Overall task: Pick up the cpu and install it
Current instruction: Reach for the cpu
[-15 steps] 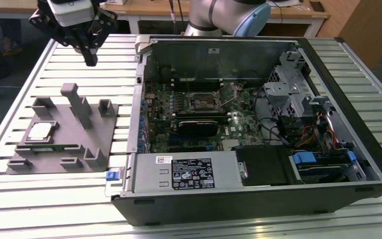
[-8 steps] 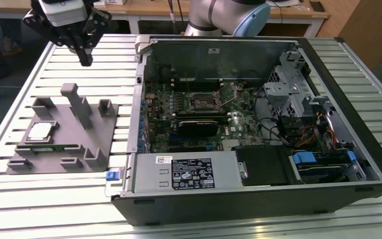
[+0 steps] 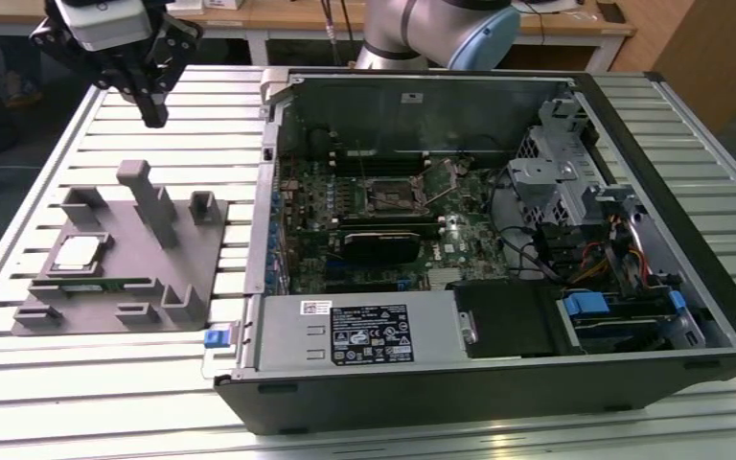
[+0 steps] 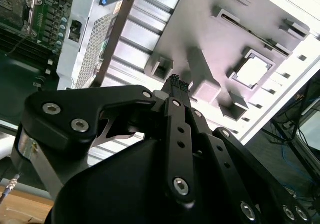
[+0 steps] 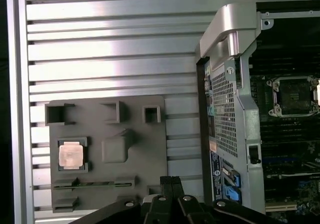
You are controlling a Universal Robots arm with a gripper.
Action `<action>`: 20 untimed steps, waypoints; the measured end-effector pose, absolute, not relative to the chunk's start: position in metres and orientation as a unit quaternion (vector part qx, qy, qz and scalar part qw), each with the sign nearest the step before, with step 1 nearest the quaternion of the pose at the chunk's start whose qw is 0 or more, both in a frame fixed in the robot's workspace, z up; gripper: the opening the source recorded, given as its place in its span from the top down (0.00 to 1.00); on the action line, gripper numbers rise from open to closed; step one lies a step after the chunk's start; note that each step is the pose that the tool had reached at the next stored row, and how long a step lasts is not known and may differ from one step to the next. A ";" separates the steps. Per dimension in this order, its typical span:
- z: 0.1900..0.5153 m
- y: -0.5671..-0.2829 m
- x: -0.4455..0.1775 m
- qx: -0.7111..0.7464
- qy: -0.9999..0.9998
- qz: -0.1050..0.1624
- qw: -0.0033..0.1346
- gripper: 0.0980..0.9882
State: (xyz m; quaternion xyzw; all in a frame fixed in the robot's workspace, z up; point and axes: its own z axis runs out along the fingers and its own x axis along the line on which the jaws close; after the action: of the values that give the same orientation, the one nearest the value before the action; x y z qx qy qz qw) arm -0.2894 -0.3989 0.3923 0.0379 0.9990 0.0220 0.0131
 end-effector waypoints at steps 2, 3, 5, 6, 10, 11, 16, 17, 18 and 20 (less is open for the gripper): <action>0.392 -0.399 -0.292 0.038 0.999 0.022 0.013 0.99; 0.392 -0.399 -0.293 0.038 0.999 0.022 0.013 0.99; 0.392 -0.399 -0.296 0.038 0.999 0.022 0.013 0.99; 0.392 -0.399 -0.297 0.038 0.999 0.022 0.013 0.99; 0.392 -0.399 -0.302 0.038 0.999 0.022 0.013 0.99; 0.392 -0.399 -0.303 0.038 0.999 0.022 0.013 0.99; 0.392 -0.399 -0.309 0.038 0.999 0.022 0.013 0.99; 0.392 -0.399 -0.311 0.038 0.999 0.022 0.013 0.99; 0.392 -0.399 -0.312 0.038 0.999 0.022 0.013 0.99; 0.392 -0.399 -0.314 0.038 0.999 0.022 0.013 0.99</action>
State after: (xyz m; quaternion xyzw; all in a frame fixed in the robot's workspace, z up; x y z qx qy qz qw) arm -0.3144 -0.3989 0.3923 0.0379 0.9990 0.0220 0.0131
